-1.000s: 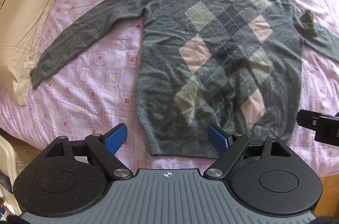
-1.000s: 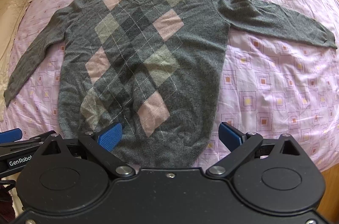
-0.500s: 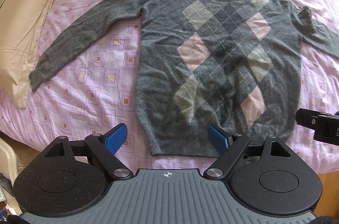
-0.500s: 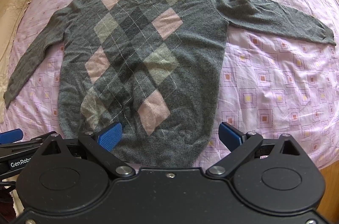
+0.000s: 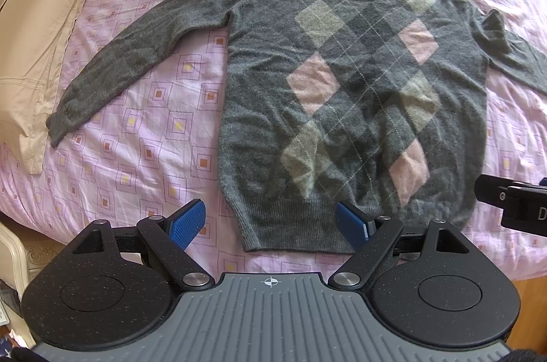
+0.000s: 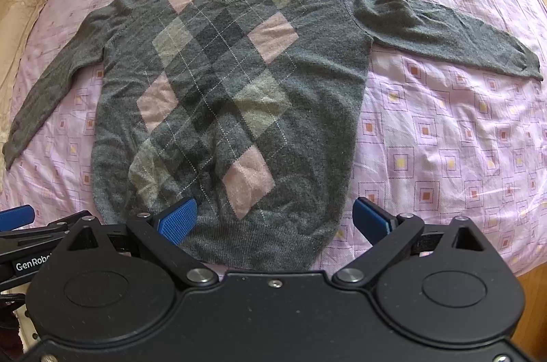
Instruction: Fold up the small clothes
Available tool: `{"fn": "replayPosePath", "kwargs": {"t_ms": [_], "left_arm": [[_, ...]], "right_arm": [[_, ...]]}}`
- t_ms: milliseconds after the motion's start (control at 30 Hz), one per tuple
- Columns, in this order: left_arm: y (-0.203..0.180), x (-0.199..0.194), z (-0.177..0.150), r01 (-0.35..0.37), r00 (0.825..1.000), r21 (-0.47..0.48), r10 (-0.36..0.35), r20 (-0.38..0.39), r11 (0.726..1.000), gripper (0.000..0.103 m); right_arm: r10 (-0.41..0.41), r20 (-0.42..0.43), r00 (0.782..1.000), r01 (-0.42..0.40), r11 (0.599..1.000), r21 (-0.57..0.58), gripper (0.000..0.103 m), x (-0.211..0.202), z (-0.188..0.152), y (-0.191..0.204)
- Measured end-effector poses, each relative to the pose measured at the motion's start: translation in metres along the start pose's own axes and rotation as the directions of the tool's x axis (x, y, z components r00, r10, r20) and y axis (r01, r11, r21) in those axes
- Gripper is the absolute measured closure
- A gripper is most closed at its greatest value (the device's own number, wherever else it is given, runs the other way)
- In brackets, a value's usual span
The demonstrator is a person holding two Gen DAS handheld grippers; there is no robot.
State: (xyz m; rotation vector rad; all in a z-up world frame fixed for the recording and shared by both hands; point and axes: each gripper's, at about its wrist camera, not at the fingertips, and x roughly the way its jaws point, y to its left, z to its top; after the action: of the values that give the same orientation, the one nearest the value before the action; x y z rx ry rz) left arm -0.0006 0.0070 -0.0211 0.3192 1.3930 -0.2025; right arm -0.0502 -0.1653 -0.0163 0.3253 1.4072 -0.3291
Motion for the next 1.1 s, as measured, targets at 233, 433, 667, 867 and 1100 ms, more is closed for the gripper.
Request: {"fn": "replayPosePath", "kwargs": {"t_ms": [233,433,667,867,1100], "left_arm": [[0.001,0.004,0.004,-0.001,1.000,0.001,0.001,-0.019,1.000,0.020],[0.002,0.009,0.008,-0.002,0.999,0.004,0.003,-0.037,1.000,0.020],[0.004,0.015,0.013,0.005,0.999,0.005,-0.004,-0.053,1.000,0.020],[0.007,0.020,0.020,0.019,0.997,0.006,-0.018,-0.069,1.000,0.020],[0.014,0.028,0.026,0.033,0.995,0.010,-0.032,-0.094,0.999,0.020]], "right_arm": [[-0.018,-0.017,1.000,0.018,1.000,-0.018,0.005,0.004,0.003,0.005],[-0.024,-0.034,0.999,0.023,0.999,-0.024,0.005,0.010,0.004,0.009],[-0.028,-0.048,0.998,0.027,0.999,-0.022,0.005,0.015,0.008,0.012],[-0.031,-0.064,0.997,0.031,0.999,-0.011,0.005,0.020,0.010,0.015],[-0.045,-0.082,0.996,0.046,0.999,0.000,0.006,0.026,0.013,0.021]]}}
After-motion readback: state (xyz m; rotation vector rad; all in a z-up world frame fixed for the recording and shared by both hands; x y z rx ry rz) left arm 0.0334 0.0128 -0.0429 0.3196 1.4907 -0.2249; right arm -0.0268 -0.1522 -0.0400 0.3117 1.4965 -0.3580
